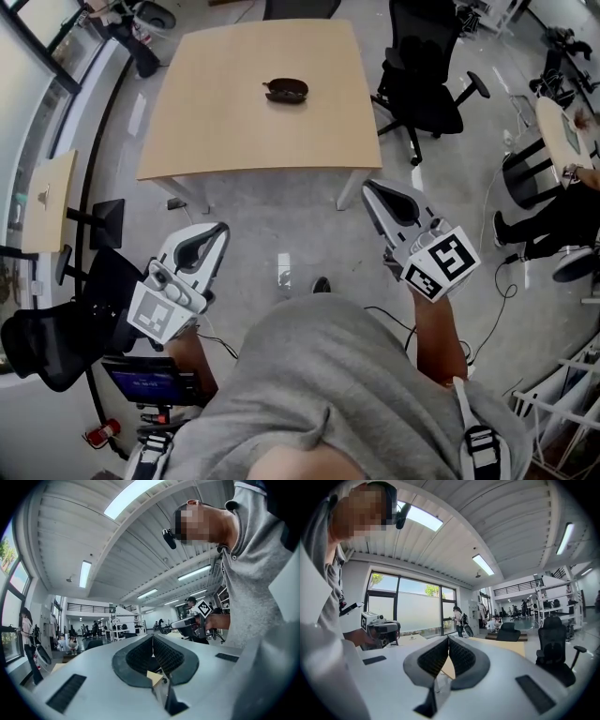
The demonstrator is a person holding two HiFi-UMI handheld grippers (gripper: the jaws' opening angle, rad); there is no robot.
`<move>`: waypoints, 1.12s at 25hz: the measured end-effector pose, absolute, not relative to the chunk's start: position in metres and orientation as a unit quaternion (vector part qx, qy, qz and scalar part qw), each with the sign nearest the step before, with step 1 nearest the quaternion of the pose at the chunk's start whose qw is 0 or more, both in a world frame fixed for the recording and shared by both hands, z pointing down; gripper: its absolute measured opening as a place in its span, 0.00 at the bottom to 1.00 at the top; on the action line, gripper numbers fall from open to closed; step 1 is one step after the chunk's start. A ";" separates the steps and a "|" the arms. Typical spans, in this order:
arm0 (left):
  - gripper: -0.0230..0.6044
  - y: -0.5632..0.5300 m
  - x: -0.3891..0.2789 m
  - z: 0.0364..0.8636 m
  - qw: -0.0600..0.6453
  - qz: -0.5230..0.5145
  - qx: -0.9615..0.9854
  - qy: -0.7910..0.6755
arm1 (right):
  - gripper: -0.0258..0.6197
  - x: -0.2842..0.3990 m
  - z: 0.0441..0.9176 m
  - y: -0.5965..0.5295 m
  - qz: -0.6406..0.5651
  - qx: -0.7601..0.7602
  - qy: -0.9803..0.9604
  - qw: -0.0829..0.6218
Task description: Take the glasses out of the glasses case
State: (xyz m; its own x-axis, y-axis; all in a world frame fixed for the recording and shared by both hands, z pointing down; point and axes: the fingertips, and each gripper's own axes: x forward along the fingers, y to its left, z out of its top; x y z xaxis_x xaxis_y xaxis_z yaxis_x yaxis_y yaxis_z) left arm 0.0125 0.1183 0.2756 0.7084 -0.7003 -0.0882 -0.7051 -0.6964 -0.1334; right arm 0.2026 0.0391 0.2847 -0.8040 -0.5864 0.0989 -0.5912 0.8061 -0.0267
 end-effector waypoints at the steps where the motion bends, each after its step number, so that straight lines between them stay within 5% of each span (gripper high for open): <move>1: 0.05 0.113 0.016 0.276 0.076 0.013 -0.920 0.384 | 0.05 0.205 0.286 0.034 0.029 0.309 -0.950 0.043; 15: 0.05 0.048 0.060 0.293 0.047 -0.022 -0.927 0.372 | 0.05 0.235 0.317 -0.031 0.069 0.302 -0.950 0.042; 28: 0.05 -0.021 0.001 0.286 0.060 0.012 -0.934 0.352 | 0.05 0.180 0.303 -0.089 0.046 0.325 -0.943 0.057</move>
State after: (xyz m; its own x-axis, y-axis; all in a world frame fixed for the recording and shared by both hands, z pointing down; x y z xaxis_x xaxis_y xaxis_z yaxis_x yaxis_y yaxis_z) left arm 0.0013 -0.0212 0.2864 0.7515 -0.6565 -0.0645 -0.6594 -0.7447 -0.1029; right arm 0.1803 -0.0892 0.3034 -0.7828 -0.6070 0.1369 -0.6175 0.7850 -0.0505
